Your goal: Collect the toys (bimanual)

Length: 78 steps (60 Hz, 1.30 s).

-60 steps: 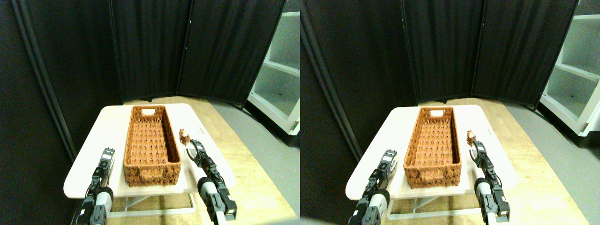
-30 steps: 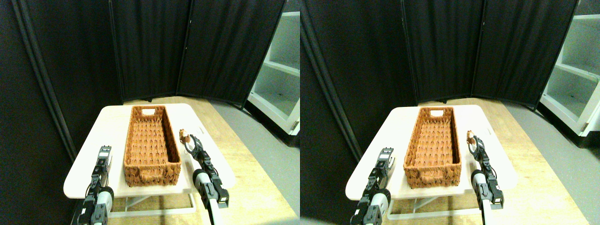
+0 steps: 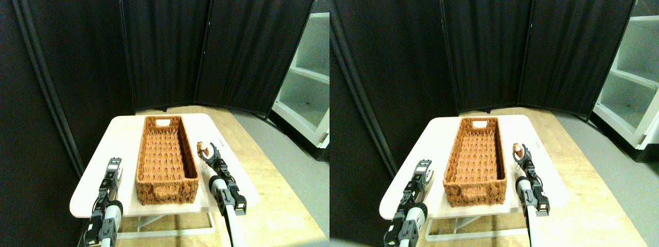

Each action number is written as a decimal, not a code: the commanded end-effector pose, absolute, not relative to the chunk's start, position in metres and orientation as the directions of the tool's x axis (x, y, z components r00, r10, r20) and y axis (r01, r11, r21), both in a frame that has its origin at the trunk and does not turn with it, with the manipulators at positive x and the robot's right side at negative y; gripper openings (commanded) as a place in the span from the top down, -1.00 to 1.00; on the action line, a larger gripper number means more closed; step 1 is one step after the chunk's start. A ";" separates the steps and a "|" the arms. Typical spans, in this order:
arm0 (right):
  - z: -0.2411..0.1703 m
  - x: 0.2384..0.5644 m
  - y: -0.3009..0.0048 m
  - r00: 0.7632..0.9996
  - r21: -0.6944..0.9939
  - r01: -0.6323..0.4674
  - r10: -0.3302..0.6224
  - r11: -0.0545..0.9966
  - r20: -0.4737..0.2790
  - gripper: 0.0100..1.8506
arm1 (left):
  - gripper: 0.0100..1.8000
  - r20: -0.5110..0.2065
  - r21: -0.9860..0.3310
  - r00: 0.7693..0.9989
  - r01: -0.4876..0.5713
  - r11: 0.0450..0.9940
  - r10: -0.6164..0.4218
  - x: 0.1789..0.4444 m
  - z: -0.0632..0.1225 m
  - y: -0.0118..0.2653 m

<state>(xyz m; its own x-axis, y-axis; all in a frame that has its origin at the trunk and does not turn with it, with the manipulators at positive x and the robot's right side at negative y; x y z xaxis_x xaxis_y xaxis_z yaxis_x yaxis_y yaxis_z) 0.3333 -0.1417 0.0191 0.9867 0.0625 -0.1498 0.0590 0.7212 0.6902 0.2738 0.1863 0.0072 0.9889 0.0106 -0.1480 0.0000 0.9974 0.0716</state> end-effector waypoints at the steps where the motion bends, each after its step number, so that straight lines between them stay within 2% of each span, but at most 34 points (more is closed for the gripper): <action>1: 0.019 0.339 -0.142 0.988 0.798 0.091 0.049 0.596 -0.149 0.58 | 0.75 -0.120 0.093 0.993 -0.003 0.996 0.014 0.276 0.011 0.185; 3: 0.019 0.340 -0.142 0.987 0.812 0.101 0.044 0.574 -0.154 0.58 | 0.75 -0.121 0.094 0.993 -0.002 0.996 0.014 0.276 0.011 0.185; 6: 0.013 0.344 -0.144 0.983 0.872 0.155 0.018 0.465 -0.185 0.58 | 0.74 -0.121 0.105 0.993 0.005 0.994 0.008 0.276 0.010 0.184; 11: 0.006 0.349 -0.146 0.978 0.890 0.180 0.019 0.419 -0.207 0.52 | 0.73 -0.128 0.098 0.992 0.000 0.995 0.013 0.276 0.010 0.183; 14: 0.002 0.352 -0.147 0.970 0.928 0.220 0.030 0.300 -0.240 0.54 | 0.72 -0.130 0.104 0.991 0.001 0.995 0.013 0.275 0.009 0.184; 17: 0.001 0.353 -0.148 0.968 0.932 0.228 0.035 0.281 -0.248 0.53 | 0.72 -0.130 0.107 0.991 -0.004 0.994 0.018 0.275 0.009 0.183; 22: -0.001 0.358 -0.149 0.957 0.949 0.267 0.072 0.168 -0.282 0.50 | 0.72 -0.131 0.125 0.991 -0.009 0.992 0.026 0.275 0.010 0.183; 26: -0.005 0.362 -0.149 0.949 0.949 0.294 0.086 0.112 -0.304 0.55 | 0.71 -0.134 0.112 0.991 -0.008 0.994 0.023 0.275 0.009 0.182; 30: -0.011 0.368 -0.151 0.947 0.952 0.299 0.101 0.074 -0.305 0.50 | 0.72 -0.142 0.104 0.990 -0.001 0.995 0.016 0.276 0.009 0.182; 40: -0.023 0.380 -0.154 0.944 0.947 0.319 0.082 0.035 -0.321 0.35 | 0.72 -0.158 0.106 0.987 0.009 0.994 0.008 0.276 0.011 0.179; 46: -0.028 0.384 -0.156 0.940 0.942 0.334 0.065 0.036 -0.336 0.40 | 0.72 -0.156 0.115 0.988 0.010 0.993 0.008 0.274 0.012 0.177; 60: -0.042 0.389 -0.160 0.928 0.929 0.368 0.042 0.040 -0.370 0.26 | 0.73 -0.153 0.117 0.988 0.013 0.993 0.005 0.272 0.014 0.175; 73: -0.051 0.392 -0.162 0.926 0.926 0.377 -0.003 0.037 -0.377 0.51 | 0.72 -0.157 0.109 0.988 0.017 0.994 0.001 0.270 0.016 0.173; 76: -0.050 0.390 -0.161 0.928 0.927 0.373 -0.033 0.045 -0.371 0.76 | 0.72 -0.156 0.108 0.988 0.016 0.994 0.001 0.270 0.015 0.173; 77: -0.050 0.390 -0.161 0.928 0.927 0.373 -0.033 0.045 -0.371 0.76 | 0.72 -0.156 0.108 0.988 0.016 0.994 0.001 0.270 0.015 0.173; 78: -0.050 0.390 -0.161 0.929 0.928 0.370 -0.040 0.052 -0.368 0.90 | 0.71 -0.154 0.108 0.988 0.013 0.994 0.004 0.270 0.016 0.173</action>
